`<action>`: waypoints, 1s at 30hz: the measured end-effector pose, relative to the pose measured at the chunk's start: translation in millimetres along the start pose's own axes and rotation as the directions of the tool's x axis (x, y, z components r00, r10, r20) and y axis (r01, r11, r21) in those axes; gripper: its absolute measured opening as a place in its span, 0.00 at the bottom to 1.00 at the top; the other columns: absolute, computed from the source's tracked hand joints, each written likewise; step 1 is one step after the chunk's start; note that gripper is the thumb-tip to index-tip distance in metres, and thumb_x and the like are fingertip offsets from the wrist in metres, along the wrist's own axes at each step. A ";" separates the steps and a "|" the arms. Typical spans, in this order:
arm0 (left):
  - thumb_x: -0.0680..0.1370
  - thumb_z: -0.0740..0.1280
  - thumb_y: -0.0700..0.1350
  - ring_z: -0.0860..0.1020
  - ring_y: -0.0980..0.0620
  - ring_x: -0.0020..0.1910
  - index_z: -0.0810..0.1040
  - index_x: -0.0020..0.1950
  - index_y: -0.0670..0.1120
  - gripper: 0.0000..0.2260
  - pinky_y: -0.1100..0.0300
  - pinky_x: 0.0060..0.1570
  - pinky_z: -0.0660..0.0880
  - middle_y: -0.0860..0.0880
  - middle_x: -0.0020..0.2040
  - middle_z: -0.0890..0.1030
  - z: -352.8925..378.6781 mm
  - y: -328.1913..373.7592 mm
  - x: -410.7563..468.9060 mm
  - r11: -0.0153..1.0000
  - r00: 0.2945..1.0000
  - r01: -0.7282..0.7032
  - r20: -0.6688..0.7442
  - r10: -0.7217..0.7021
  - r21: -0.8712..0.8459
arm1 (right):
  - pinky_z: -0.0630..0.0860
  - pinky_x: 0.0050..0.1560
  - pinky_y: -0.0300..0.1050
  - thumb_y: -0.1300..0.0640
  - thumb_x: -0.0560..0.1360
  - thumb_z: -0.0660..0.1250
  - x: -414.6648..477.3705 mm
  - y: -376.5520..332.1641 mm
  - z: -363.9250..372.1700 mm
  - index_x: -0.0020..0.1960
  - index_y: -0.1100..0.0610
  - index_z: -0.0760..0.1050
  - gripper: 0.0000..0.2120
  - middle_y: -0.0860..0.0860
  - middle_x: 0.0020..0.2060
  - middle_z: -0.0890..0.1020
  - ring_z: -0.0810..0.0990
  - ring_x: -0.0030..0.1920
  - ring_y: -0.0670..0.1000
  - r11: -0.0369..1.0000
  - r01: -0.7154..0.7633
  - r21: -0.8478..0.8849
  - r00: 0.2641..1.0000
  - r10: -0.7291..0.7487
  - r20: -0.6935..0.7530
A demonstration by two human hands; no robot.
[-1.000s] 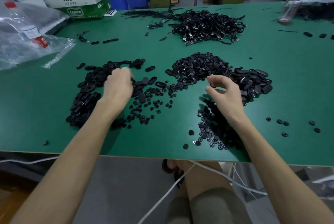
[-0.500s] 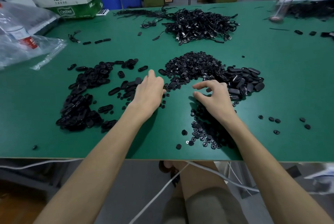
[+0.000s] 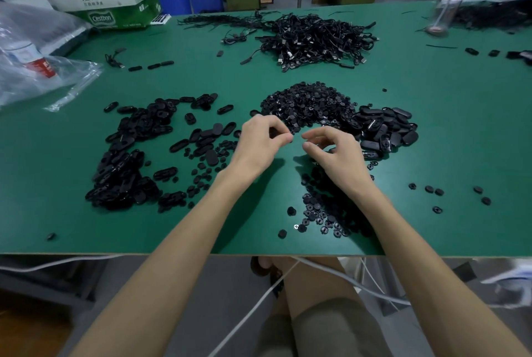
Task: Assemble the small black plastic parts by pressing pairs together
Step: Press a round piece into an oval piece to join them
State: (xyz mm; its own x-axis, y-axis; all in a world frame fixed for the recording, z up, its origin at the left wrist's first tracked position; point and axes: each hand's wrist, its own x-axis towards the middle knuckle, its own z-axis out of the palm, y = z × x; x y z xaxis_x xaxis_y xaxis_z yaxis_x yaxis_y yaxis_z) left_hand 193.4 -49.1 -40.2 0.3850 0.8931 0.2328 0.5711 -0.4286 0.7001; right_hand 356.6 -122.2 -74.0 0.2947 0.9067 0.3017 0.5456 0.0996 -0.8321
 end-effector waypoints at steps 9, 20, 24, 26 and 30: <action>0.79 0.73 0.42 0.84 0.56 0.33 0.82 0.46 0.48 0.03 0.57 0.46 0.81 0.52 0.42 0.85 33.8 5.9 -5.2 0.961 1.000 -0.016 -0.003 0.016 -0.277 | 0.74 0.47 0.29 0.56 0.80 0.71 0.1 2.1 -2.2 0.54 0.55 0.84 0.05 0.44 0.43 0.86 0.83 0.45 0.39 0.998 -0.012 0.069 0.996 0.018 -0.086; 0.80 0.71 0.38 0.83 0.49 0.35 0.82 0.51 0.40 0.01 0.56 0.29 0.76 0.41 0.43 0.85 41.7 -4.8 -13.6 0.823 1.000 0.015 0.001 -0.017 -0.568 | 0.78 0.49 0.34 0.57 0.80 0.71 0.1 3.2 -2.0 0.52 0.55 0.84 0.04 0.46 0.42 0.87 0.84 0.45 0.42 0.993 -0.055 0.109 0.995 0.064 -0.073; 0.80 0.72 0.38 0.82 0.51 0.35 0.83 0.51 0.41 0.02 0.61 0.28 0.74 0.43 0.42 0.86 40.3 -6.9 -14.6 0.770 0.999 0.034 0.008 -0.037 -0.637 | 0.77 0.47 0.33 0.57 0.80 0.71 -0.5 3.7 -2.5 0.53 0.55 0.85 0.05 0.45 0.40 0.86 0.84 0.43 0.40 0.992 -0.045 0.115 0.997 0.051 -0.050; 0.79 0.73 0.38 0.82 0.52 0.36 0.83 0.51 0.41 0.03 0.62 0.28 0.73 0.43 0.42 0.87 40.3 -7.8 -14.3 0.754 0.999 0.047 0.011 -0.053 -0.655 | 0.77 0.46 0.32 0.57 0.80 0.71 -0.7 3.6 -2.4 0.52 0.56 0.85 0.05 0.45 0.40 0.86 0.83 0.42 0.40 0.992 -0.038 0.117 0.998 0.044 -0.047; 0.79 0.74 0.38 0.83 0.52 0.36 0.83 0.53 0.40 0.04 0.62 0.27 0.73 0.44 0.43 0.87 41.0 -9.1 -13.7 0.746 0.998 0.057 0.021 -0.057 -0.664 | 0.76 0.45 0.32 0.59 0.79 0.72 0.0 3.3 -3.7 0.51 0.56 0.86 0.04 0.45 0.39 0.86 0.82 0.40 0.39 0.991 -0.029 0.127 0.998 0.036 -0.054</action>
State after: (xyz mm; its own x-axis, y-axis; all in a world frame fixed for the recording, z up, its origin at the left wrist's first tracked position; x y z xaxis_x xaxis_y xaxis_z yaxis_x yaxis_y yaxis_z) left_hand 212.6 -63.1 -77.4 0.3671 0.9130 0.1781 -0.0337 -0.1783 0.9834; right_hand 361.4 -123.4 -75.0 0.3562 0.8863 0.2959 0.4328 0.1242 -0.8929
